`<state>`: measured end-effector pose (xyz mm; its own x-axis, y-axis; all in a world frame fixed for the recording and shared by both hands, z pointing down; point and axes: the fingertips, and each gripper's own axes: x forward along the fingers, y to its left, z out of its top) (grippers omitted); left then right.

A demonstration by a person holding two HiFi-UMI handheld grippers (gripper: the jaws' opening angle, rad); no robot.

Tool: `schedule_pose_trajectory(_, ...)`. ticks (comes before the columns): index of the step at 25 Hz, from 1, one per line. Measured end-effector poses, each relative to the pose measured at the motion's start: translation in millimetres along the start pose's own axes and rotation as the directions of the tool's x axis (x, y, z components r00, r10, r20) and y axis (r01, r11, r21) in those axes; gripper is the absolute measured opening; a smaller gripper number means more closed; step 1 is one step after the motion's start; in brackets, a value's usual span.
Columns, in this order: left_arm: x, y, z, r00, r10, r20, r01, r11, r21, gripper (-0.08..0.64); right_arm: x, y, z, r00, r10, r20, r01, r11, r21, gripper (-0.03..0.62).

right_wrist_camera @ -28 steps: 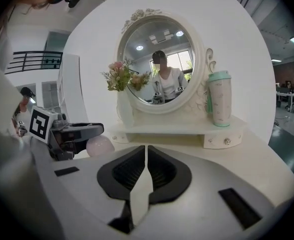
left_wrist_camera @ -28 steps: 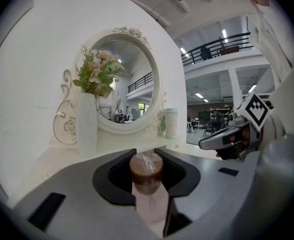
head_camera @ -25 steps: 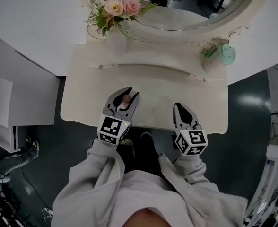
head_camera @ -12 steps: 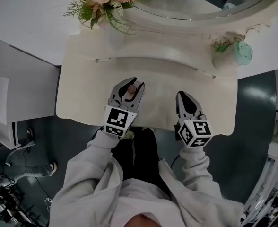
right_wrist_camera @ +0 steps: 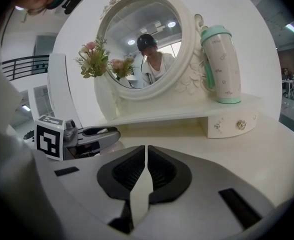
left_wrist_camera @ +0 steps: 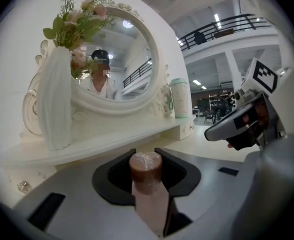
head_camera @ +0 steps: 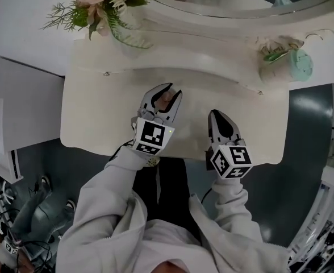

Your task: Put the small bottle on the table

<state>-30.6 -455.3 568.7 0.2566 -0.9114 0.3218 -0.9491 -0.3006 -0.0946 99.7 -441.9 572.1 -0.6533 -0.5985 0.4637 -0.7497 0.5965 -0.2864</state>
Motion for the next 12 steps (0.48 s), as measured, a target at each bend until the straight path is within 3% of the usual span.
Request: schedule_pose_trajectory(12, 56.0, -27.1, 23.7, 0.994, -0.088, 0.064, 0.083, 0.994, 0.075, 0.132, 6.6, -7.0, -16.6, 0.999, -0.017, -0.029, 0.019, 0.998, 0.064, 0.04)
